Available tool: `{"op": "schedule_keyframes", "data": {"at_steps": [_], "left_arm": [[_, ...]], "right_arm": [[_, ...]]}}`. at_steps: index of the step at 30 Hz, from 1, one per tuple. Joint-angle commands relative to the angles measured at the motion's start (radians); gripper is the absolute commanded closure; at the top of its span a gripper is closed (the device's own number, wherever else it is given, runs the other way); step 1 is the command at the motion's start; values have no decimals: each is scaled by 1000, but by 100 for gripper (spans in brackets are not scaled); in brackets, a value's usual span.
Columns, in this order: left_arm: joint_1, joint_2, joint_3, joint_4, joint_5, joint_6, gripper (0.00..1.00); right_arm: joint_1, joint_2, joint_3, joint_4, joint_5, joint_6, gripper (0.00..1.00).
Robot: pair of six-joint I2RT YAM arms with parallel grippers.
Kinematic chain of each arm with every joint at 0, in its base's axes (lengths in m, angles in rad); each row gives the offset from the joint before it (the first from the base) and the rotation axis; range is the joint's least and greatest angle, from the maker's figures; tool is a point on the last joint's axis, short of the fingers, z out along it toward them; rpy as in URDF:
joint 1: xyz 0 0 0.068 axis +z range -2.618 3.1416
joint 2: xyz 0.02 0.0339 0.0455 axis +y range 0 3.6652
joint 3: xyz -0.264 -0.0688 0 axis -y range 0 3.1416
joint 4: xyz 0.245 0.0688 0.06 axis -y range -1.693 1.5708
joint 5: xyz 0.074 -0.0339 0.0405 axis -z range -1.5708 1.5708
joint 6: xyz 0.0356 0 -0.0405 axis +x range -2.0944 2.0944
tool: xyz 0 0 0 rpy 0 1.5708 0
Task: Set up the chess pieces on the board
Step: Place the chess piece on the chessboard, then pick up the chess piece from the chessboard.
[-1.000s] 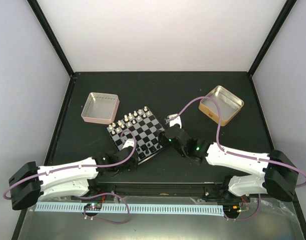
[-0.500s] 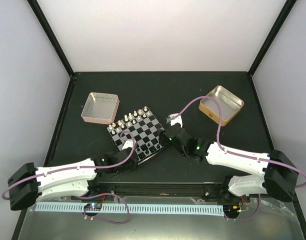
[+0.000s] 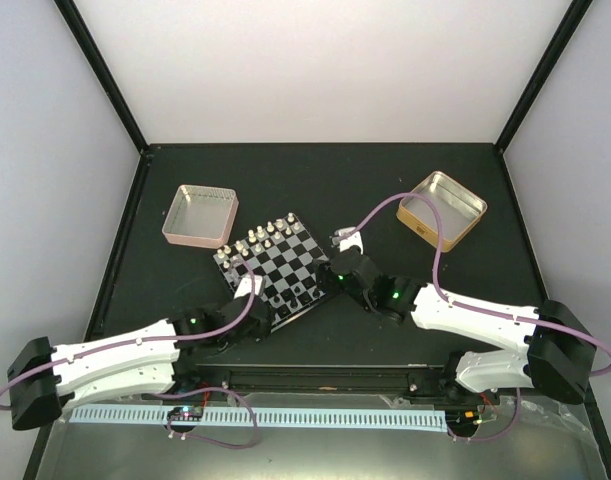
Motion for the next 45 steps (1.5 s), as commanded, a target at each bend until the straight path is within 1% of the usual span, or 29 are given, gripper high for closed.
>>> {"op": "schedule_keyframes", "data": {"at_steps": [1,6,10,11,14,16,23,27,32,36,39,43,45], "left_arm": [[-6,-79,61,-38,-76,-16,45],[16,-172,66,-81,-136,-59,37],[83,-189,74,-121,-110,-71,35],[114,-181,73,-122,-88,-69,36],[187,-143,64,-111,-21,-56,47],[227,-108,60,-94,20,-45,53],[315,-12,33,17,140,-3,58],[357,40,26,57,168,23,64],[382,84,24,75,174,38,70],[407,112,28,93,180,55,74],[428,132,40,107,184,70,74],[447,181,64,106,199,89,69],[453,216,79,96,213,96,69]], "right_arm": [[-5,12,32,6,-36,-16,21],[-6,34,57,1,-100,-48,21],[-5,67,85,-16,-149,-68,21],[-5,78,92,-21,-158,-68,22],[-5,101,109,-32,-179,-68,22],[-5,115,117,-40,-192,-66,23],[-6,150,133,-53,-244,-64,27],[-5,162,134,-56,-258,-59,29],[-5,176,137,-48,-279,-59,31],[-5,191,144,-48,-293,-60,33],[-5,198,148,-48,-302,-60,34],[-5,202,149,-51,-301,-61,34],[-6,202,147,-51,-299,-59,34]]}}
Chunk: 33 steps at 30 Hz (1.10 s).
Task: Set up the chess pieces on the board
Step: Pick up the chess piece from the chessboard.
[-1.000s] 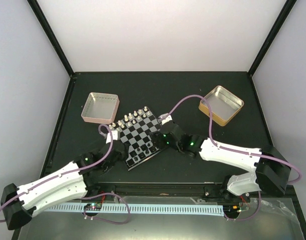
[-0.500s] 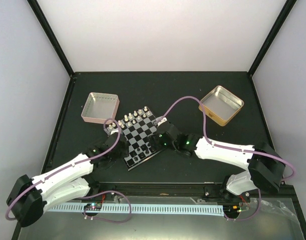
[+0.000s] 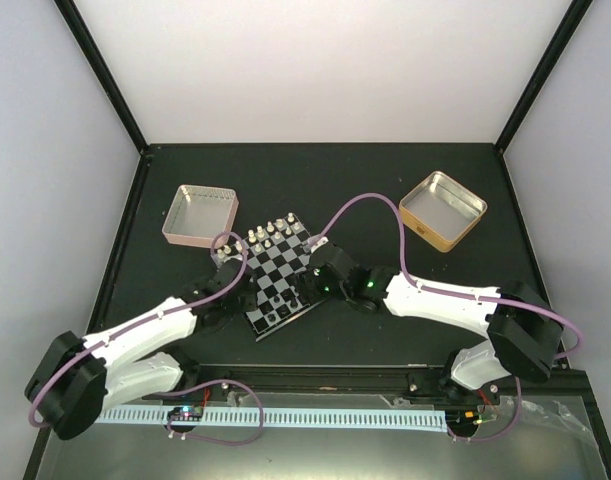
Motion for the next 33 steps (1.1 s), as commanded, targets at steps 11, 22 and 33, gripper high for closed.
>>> {"op": "schedule_keyframes", "data": {"at_steps": [11,22,33], "left_arm": [[35,195,121,-2,101,77,78],[41,224,125,10,82,94,87],[41,10,166,-37,142,161,90]], "right_arm": [[-5,16,33,-1,-16,1,35],[-4,13,32,1,-6,3,36],[-11,-119,-22,63,-17,36,37]]}}
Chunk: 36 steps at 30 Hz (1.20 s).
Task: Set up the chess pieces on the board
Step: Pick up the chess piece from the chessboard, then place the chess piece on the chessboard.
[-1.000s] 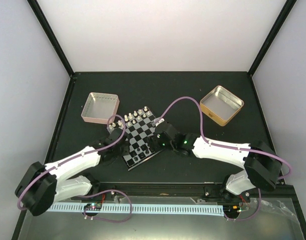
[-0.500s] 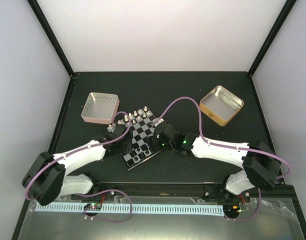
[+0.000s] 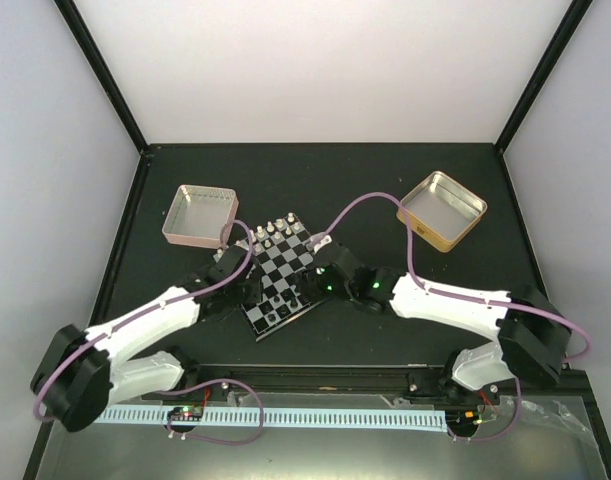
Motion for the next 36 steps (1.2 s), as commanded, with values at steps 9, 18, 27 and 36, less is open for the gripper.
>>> {"op": "schedule_keyframes", "data": {"at_steps": [9,18,27,36], "left_arm": [[10,-416,65,113,396,173,90],[10,-584,15,316,648,216,89],[10,-621,20,363,767,226,89],[10,-613,18,381,796,217,89]], "right_arm": [[-33,-316,-34,121,-155,85,35],[-33,-374,7,131,-304,185,37],[-33,-335,26,227,-527,252,52],[-33,-293,49,269,-600,279,63]]}}
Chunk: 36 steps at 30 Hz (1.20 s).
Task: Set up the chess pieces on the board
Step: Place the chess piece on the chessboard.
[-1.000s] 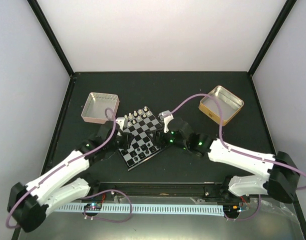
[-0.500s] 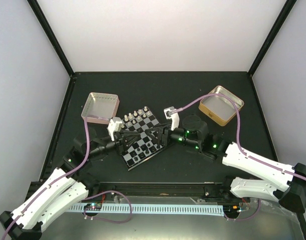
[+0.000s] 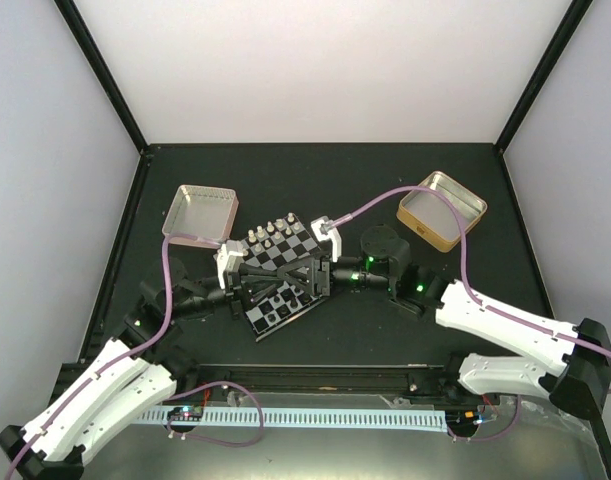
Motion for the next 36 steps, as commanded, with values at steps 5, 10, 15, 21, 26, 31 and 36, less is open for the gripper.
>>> {"op": "schedule_keyframes", "data": {"at_steps": [5,10,15,21,26,31,36], "left_arm": [[6,7,0,55,34,3,89],[6,4,-1,39,4,-4,88],[6,-5,-3,26,-32,-13,86],[6,-33,1,-55,-171,-24,34],[7,-120,-2,-182,-441,-40,14],[6,-221,16,-324,-707,-71,12],[6,-273,65,-458,-885,-83,11]], "right_arm": [[-3,37,59,21,-71,4,78],[-3,26,54,24,-67,7,94],[-2,17,49,26,-53,7,99],[-2,4,38,11,58,-30,99],[-2,13,27,-54,243,-140,99],[19,61,-17,-30,378,-274,99],[121,162,-6,-6,523,-419,99]]}}
